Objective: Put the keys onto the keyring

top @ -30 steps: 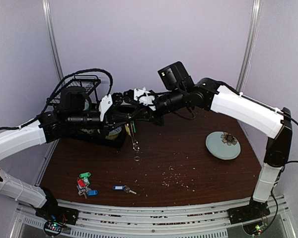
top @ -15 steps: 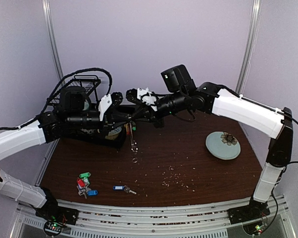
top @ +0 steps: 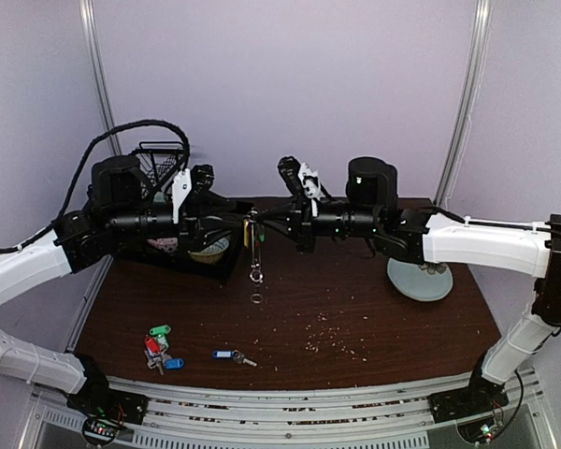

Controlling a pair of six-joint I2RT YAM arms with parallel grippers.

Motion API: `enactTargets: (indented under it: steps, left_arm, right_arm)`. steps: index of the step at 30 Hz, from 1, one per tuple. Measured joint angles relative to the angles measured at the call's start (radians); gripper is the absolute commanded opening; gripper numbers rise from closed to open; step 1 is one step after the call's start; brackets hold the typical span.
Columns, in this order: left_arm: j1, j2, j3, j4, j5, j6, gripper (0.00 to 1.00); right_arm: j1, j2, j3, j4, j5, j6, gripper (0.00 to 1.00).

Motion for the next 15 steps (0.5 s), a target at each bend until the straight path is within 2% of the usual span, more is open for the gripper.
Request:
enactTargets:
  steps: [8,15]
  left_arm:
    - [0.000,0.013,-0.056,0.055,-0.060,0.012,0.50]
    - [0.000,0.043,-0.072,0.133,-0.027,-0.041,0.49]
  right_arm:
    - [0.000,-0.026,-0.063,0.233,-0.005,0.138,0.00]
    - [0.001,-0.026,-0.076,0.309,-0.009,0.201,0.00]
